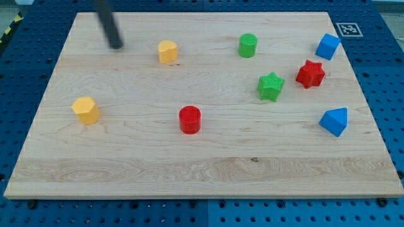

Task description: Slide the green circle slightly down

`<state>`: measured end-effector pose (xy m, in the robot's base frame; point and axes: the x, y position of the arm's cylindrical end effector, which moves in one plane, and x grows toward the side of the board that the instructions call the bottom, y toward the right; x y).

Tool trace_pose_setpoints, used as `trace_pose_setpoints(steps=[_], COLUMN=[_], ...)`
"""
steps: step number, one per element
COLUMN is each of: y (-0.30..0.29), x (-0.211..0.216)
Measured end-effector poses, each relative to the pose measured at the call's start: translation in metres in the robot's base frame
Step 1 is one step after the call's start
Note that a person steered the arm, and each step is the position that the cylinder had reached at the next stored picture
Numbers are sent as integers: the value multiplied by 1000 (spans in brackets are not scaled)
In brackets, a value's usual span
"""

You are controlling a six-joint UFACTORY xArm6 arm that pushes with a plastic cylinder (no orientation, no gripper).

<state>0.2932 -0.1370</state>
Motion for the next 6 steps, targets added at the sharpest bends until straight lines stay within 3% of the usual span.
trace_pose_setpoints(steps=[1,2,3,5,6], y=[174,189,115,292,274], x=[0,-26,-37,1,-8])
